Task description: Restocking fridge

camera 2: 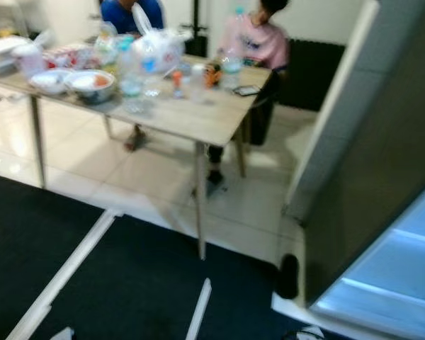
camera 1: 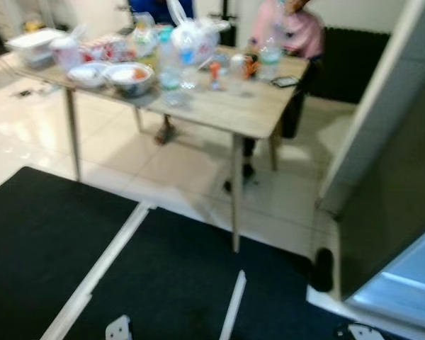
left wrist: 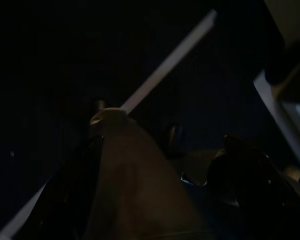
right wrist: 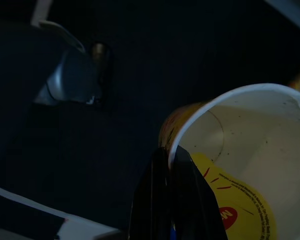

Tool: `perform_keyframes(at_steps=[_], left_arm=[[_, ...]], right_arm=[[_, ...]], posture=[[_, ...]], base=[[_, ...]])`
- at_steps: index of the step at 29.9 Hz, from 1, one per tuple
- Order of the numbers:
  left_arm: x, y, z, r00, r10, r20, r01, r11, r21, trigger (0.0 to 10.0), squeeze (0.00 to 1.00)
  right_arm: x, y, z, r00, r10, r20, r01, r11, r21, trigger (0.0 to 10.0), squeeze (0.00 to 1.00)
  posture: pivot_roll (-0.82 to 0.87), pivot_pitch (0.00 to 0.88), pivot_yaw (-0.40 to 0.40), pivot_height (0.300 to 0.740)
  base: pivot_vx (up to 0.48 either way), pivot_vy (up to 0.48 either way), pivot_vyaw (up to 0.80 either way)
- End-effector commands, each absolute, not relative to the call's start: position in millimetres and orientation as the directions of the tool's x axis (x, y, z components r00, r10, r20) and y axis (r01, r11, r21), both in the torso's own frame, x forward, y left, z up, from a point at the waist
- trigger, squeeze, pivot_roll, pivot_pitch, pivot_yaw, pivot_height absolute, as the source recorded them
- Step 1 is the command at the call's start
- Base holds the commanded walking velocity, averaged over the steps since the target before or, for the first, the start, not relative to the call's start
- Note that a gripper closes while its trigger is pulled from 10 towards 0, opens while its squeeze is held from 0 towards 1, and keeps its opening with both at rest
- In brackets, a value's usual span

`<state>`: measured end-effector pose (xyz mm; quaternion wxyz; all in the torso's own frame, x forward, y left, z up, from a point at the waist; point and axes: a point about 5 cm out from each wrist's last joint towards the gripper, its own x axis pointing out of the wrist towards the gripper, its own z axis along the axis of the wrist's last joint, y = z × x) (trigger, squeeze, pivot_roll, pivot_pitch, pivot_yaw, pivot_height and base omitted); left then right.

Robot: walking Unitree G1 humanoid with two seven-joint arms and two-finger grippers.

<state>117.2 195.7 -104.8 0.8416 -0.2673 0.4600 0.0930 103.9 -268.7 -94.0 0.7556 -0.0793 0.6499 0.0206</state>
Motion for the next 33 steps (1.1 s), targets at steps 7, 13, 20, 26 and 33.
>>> perform_keyframes(at_steps=[7, 13, 20, 26, 33], left_arm=[[115.5, 193.4, -105.9, 0.546, -0.083, -0.834, -0.383, 0.86, -0.337, 10.0, 0.0], [116.0, 200.3, -105.1, 0.536, -0.052, -0.843, -0.366, 0.885, -0.288, 10.0, 0.0], [124.7, 211.4, -101.2, 0.544, 0.008, -0.839, -0.377, 0.896, -0.236, 10.0, 0.0], [129.6, 220.0, -97.5, 0.574, 0.038, -0.818, -0.41, 0.878, -0.247, 10.0, 0.0], [143.0, 231.9, -90.1, 0.609, 0.074, -0.79, -0.432, 0.865, -0.253, 10.0, 0.0]], right_arm=[[118.1, -256.8, -94.4, 0.226, -0.058, -0.972, -0.133, 0.987, -0.089, 10.0, 0.0], [128.1, -252.7, -93.2, 0.276, -0.093, -0.957, -0.133, 0.982, -0.134, 10.0, 0.0], [133.7, -244.5, -94.0, 0.303, -0.103, -0.947, -0.129, 0.981, -0.148, 10.0, 0.0], [124.8, -236.6, -98.9, 0.277, -0.083, -0.957, -0.137, 0.983, -0.125, 10.0, 0.0], [126.1, -229.1, -100.4, 0.276, -0.077, -0.958, -0.155, 0.98, -0.123, 10.0, 0.0]], posture=[[-0.02, 0.0, -0.021, 0.74], [-0.02, 0.0, -0.006, 0.74], [-0.01, 0.0, 0.016, 0.74], [0.01, 0.0, 0.028, 0.74], [0.01, 0.0, 0.053, 0.74]], base=[[0.0, 0.0, 0.0], [0.0, 0.0, 0.0], [0.0, 0.0, 0.0], [0.0, 0.0, 0.0], [0.0, 0.0, 0.0]])
